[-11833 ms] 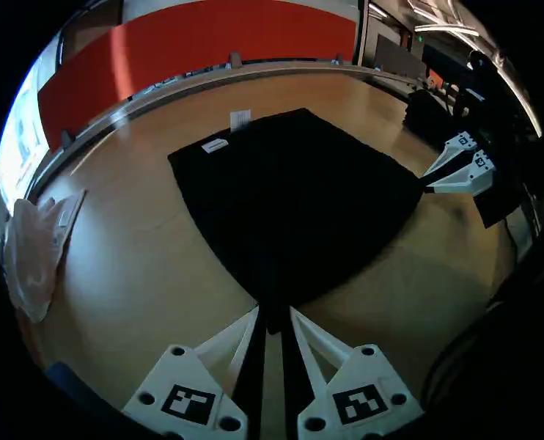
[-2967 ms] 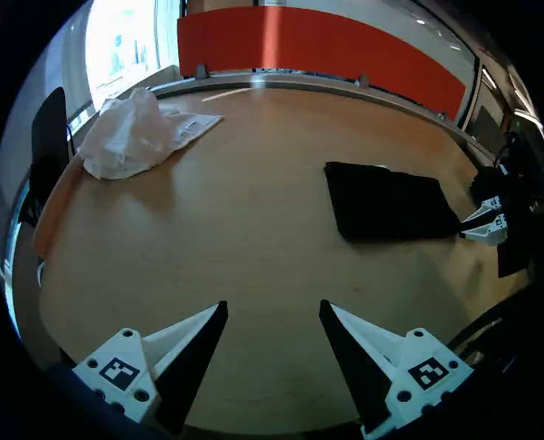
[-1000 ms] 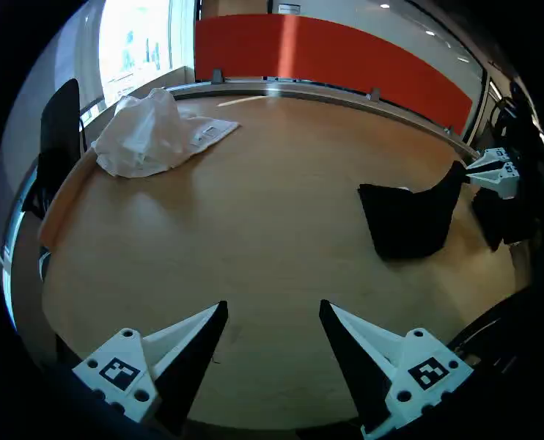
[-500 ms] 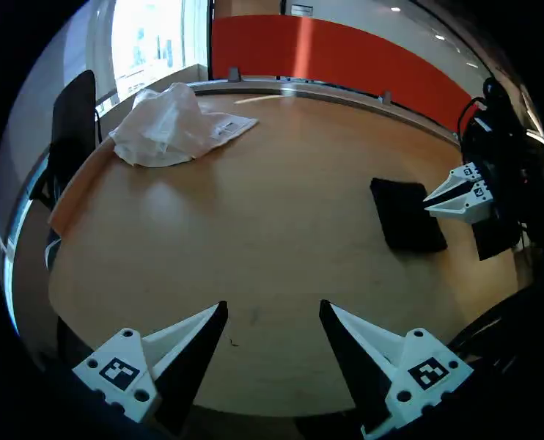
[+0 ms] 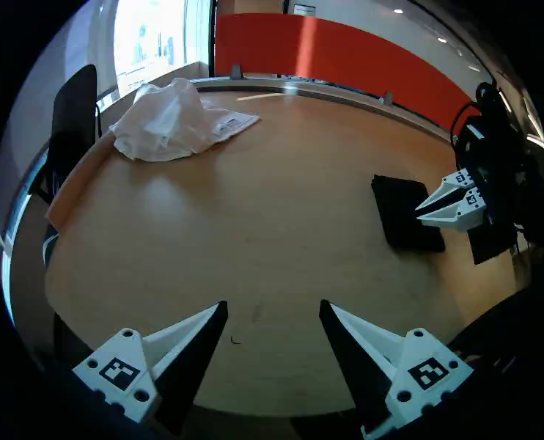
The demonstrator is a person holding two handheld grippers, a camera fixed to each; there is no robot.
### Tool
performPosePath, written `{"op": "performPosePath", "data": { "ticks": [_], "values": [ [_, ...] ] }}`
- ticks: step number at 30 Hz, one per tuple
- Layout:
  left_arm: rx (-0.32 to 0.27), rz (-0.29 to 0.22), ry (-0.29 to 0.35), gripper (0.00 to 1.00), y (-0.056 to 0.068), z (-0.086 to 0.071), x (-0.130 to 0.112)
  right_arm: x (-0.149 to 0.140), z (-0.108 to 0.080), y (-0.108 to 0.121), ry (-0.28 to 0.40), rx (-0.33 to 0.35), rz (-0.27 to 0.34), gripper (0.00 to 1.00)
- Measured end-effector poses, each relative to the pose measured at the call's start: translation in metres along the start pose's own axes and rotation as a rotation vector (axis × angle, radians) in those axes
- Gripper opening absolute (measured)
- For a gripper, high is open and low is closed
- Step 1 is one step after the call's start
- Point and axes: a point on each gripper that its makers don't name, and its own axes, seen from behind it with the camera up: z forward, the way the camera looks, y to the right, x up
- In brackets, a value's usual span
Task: Fold towel
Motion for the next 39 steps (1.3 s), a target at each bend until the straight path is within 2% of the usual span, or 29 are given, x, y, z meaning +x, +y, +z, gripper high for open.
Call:
{"op": "performPosePath", "data": {
  "ticks": [1,7,17,32,39],
  "values": [
    [-0.001,0.0,-0.002,0.93,0.0,0.0,-0.001,-0.001,0.001,0.0,-0.002,-0.001,0.002,0.11],
    [-0.001,0.005,-0.008,0.93,0.001,0.001,-0.006,-0.005,0.001,0.0,-0.003,-0.012,0.01,0.62],
    [0.003,0.005,-0.008,0.93,0.0,0.001,-0.005,-0.015,-0.011,0.005,-0.001,-0.048,0.037,0.64],
    [0.007,0.015,-0.012,0.93,-0.001,0.0,-0.004,-0.088,-0.053,-0.004,-0.066,-0.122,0.149,0.64],
    [0.003,0.026,-0.013,0.93,0.003,0.001,-0.003,-0.101,-0.055,-0.005,-0.075,-0.147,0.19,0.64]
  ]
}}
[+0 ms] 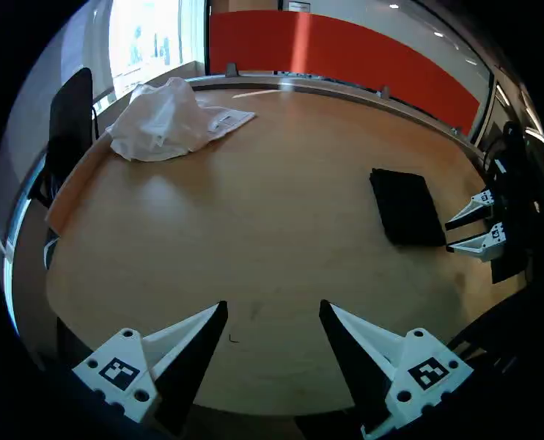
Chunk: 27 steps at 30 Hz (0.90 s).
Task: Fold towel
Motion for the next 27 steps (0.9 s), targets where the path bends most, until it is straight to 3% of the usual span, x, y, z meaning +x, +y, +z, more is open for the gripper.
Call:
{"op": "performPosePath", "data": {
  "ticks": [4,20,27],
  "values": [
    [-0.001,0.003,0.001,0.93,0.001,-0.001,0.001,-0.006,0.005,0.0,-0.012,-0.013,0.007,0.62],
    [-0.004,0.005,0.001,0.93,0.002,-0.004,-0.002,-0.012,0.017,0.005,-0.004,-0.089,0.101,0.27],
    [-0.004,0.006,0.001,0.93,0.001,-0.005,-0.003,-0.014,0.018,0.005,-0.003,-0.111,0.113,0.26]
  ]
}}
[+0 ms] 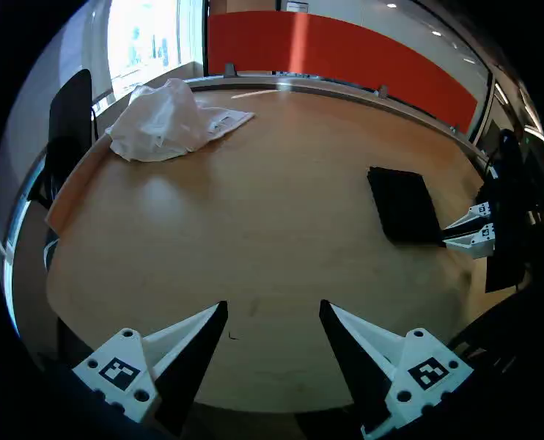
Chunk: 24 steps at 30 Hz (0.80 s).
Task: Fold towel
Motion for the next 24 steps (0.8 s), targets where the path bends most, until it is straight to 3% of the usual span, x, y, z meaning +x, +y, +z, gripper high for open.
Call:
{"op": "performPosePath", "data": {
  "ticks": [5,9,17,24],
  "values": [
    [-0.001,-0.001,0.0,0.93,-0.001,0.0,-0.001,-0.001,0.0,0.0,-0.001,-0.002,0.004,0.24],
    [-0.002,0.0,0.0,0.93,-0.001,-0.001,-0.002,-0.001,0.0,0.0,0.001,-0.007,0.002,0.08],
    [-0.011,0.004,0.001,0.93,0.002,0.001,-0.002,0.004,-0.007,0.006,0.019,-0.02,0.004,0.05],
    [-0.02,0.008,0.009,0.93,0.003,0.002,0.003,0.032,-0.027,0.019,0.07,-0.047,-0.027,0.04]
  ]
}}
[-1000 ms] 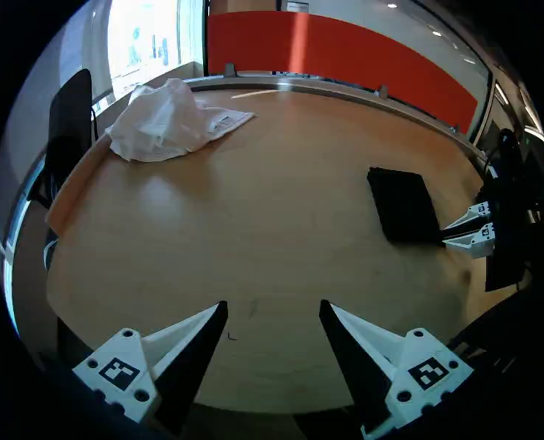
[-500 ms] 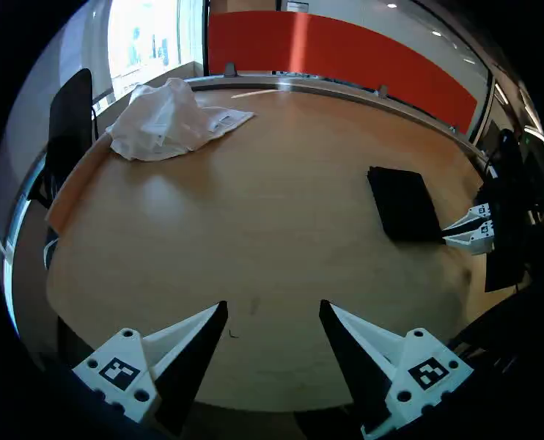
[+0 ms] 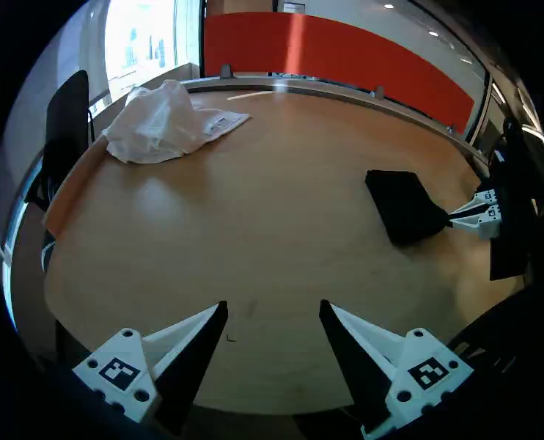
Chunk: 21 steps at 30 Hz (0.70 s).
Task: Fold towel
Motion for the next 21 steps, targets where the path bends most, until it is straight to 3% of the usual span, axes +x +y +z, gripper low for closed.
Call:
{"op": "performPosePath", "data": {
  "ticks": [13,21],
  "values": [
    [-0.018,0.026,0.034,0.93,0.009,-0.002,0.017,0.096,-0.047,0.049,0.143,-0.072,-0.061,0.05],
    [-0.03,0.034,0.052,0.93,0.016,-0.004,0.025,0.133,-0.083,0.08,0.204,-0.119,-0.077,0.05]
  ]
}}
